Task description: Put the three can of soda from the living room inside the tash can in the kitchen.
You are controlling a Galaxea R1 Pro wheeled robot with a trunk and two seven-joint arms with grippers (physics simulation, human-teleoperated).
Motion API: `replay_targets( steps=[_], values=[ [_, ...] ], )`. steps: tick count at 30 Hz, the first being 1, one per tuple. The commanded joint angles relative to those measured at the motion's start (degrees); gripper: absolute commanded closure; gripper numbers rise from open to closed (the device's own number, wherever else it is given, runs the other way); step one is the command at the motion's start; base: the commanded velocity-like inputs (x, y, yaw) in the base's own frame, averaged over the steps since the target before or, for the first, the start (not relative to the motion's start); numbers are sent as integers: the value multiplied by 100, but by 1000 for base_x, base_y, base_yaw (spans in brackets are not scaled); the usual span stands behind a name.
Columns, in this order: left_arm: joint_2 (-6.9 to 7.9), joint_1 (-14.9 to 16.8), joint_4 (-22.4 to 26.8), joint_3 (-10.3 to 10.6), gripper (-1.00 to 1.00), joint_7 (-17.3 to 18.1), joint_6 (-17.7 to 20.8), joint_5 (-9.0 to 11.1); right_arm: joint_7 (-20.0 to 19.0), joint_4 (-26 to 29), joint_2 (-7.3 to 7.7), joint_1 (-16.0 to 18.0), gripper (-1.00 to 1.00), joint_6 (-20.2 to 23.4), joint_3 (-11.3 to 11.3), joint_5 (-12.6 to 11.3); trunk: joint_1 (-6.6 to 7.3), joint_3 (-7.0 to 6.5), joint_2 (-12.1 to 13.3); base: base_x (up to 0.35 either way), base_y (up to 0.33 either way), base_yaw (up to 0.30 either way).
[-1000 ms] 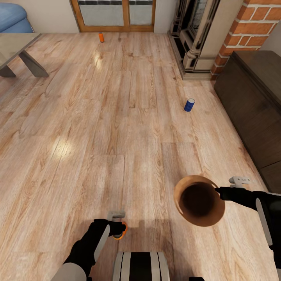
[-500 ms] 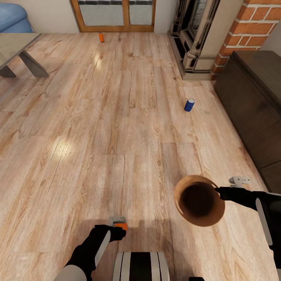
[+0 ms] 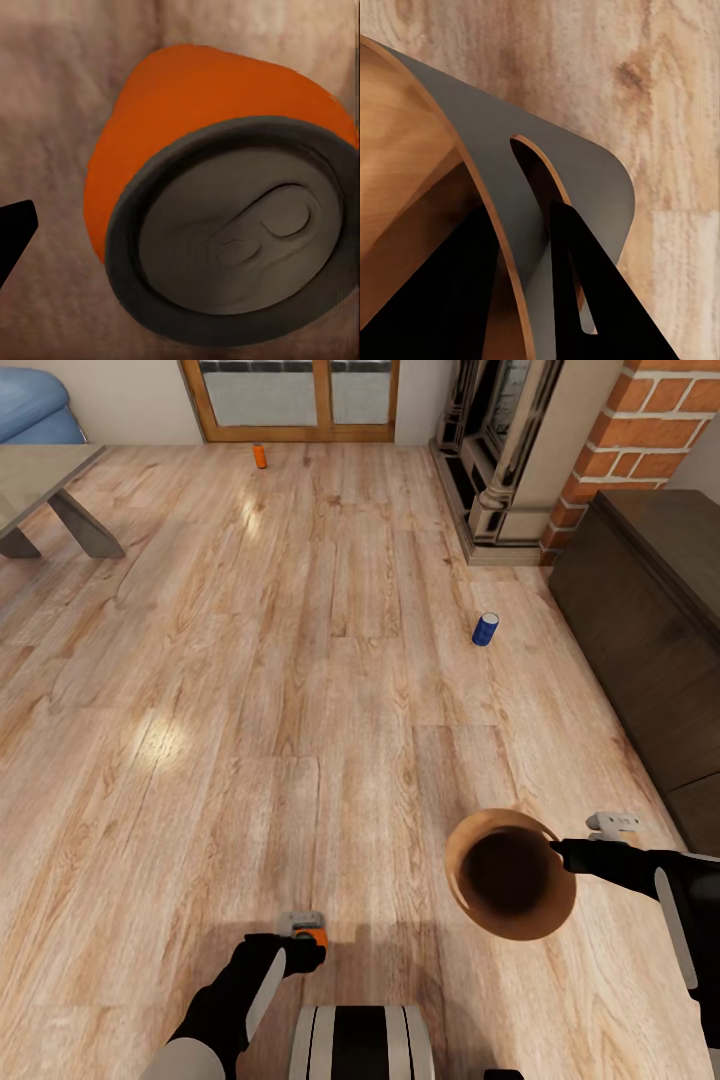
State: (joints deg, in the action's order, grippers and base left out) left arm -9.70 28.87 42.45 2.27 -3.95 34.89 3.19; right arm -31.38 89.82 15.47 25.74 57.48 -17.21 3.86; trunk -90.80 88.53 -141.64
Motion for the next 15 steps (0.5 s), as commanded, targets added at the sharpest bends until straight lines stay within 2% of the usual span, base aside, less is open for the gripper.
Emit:
replay_targets(
  steps=[1,6,11,12,15],
  values=[
    [-9,1,3,0,-100,0,0,-2,0,1,0,1,100,24,13,-87,0,0,0,0,0,0],
    [-29,10,14,-6,-100,0,0,-2,7,1,-10,1,100,13,206,-80,0,0,0,0,0,0],
    [-30,67,10,-7,-100,0,0,-1,9,1,-9,1,100,10,248,-79,0,0,0,0,0,0],
    [-30,114,-8,-7,100,-5,0,-2,9,1,-10,1,100,9,251,-78,0,0,0,0,0,0],
    [-30,168,-22,-7,100,-8,-80,5,11,1,-16,1,100,9,252,-78,0,0,0,0,0,0]
  ],
)
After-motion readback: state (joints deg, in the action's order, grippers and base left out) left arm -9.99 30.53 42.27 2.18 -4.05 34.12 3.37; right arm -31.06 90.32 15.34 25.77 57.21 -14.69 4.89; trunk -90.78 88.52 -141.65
